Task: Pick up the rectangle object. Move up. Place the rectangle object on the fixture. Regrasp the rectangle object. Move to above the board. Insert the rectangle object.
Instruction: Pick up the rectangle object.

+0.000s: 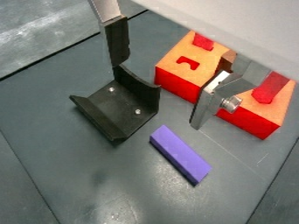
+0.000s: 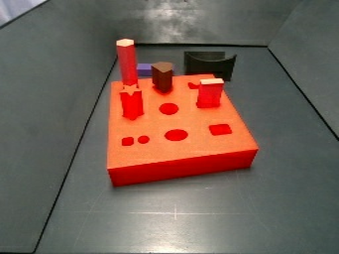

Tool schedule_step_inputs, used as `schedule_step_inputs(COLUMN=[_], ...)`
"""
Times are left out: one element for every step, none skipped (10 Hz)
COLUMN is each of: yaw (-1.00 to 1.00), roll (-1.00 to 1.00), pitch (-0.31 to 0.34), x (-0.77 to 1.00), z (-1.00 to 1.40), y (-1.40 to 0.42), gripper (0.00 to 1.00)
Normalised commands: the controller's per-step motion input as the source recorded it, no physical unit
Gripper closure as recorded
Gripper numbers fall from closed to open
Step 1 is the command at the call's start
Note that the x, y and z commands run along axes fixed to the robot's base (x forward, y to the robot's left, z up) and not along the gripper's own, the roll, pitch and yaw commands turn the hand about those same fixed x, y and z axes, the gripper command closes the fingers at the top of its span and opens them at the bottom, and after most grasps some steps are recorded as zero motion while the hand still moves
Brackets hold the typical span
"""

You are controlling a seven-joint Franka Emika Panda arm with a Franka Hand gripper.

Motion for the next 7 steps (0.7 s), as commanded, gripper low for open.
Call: schedule_step_inputs(yaw=[0.00,-0.88,-1.00,-1.00,-1.00,-1.00,-1.00], roll=[0.00,0.00,0.01,0.01,0.00,0.00,0.00], pitch=[0.000,0.000,0.000,0.000,0.000,0.000,0.000], x=[0.00,-0.26,-0.01,0.00,0.00,0.00,0.00], z=[0.00,0.00,0.00,0.00,0.00,-0.02,-0.11], y=[-0.02,0.00,0.00,0.00,0.00,0.00,0.00], gripper=[0.00,0.00,0.00,0.00,0.00,0.00,0.00])
